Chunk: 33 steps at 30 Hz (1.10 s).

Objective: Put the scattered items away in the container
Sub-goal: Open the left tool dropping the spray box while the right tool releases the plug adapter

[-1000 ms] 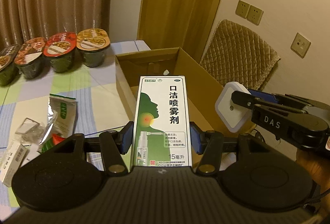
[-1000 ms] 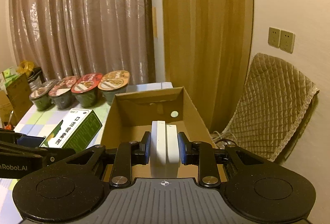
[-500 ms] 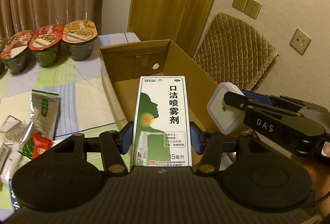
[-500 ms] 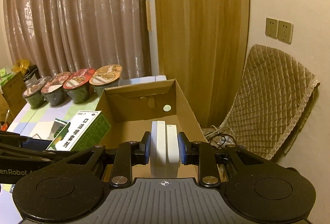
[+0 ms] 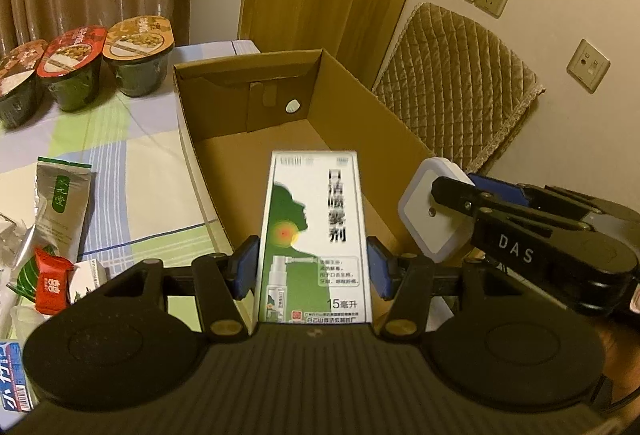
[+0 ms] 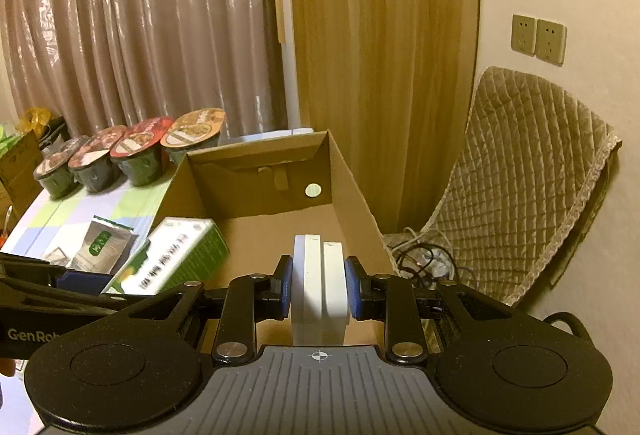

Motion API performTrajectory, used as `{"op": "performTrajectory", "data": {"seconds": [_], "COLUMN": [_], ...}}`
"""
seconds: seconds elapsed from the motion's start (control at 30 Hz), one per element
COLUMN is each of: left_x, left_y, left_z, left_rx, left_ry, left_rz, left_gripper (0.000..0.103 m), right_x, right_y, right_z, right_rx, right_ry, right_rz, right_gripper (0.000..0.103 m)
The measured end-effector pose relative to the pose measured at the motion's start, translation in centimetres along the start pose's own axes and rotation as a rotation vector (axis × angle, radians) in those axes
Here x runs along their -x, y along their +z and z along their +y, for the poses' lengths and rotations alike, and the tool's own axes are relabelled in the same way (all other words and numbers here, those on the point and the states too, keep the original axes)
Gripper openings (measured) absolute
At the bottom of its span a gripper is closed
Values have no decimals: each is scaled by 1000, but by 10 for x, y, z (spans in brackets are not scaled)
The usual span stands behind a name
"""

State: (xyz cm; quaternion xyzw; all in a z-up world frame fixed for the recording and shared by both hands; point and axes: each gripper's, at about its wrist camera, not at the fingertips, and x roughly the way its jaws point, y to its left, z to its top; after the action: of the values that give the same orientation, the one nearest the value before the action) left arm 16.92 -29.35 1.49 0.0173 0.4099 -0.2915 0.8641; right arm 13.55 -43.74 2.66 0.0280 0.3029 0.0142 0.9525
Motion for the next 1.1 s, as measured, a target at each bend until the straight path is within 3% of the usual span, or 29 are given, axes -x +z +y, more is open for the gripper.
{"op": "performTrajectory", "data": {"seconds": [0.37, 1.1], "left_x": [18, 29], "left_y": [1, -9], "left_z": [14, 38], "left_rx": [32, 87], "left_ry": [34, 49], "left_rz": [-42, -44], "left_gripper": [50, 51], "right_x": [0, -8], "right_y": [-1, 5], "right_z": [0, 19], "right_rx": [-4, 43], "right_ry": [2, 41], "right_rz": [-1, -14], "right_gripper": [30, 30]}}
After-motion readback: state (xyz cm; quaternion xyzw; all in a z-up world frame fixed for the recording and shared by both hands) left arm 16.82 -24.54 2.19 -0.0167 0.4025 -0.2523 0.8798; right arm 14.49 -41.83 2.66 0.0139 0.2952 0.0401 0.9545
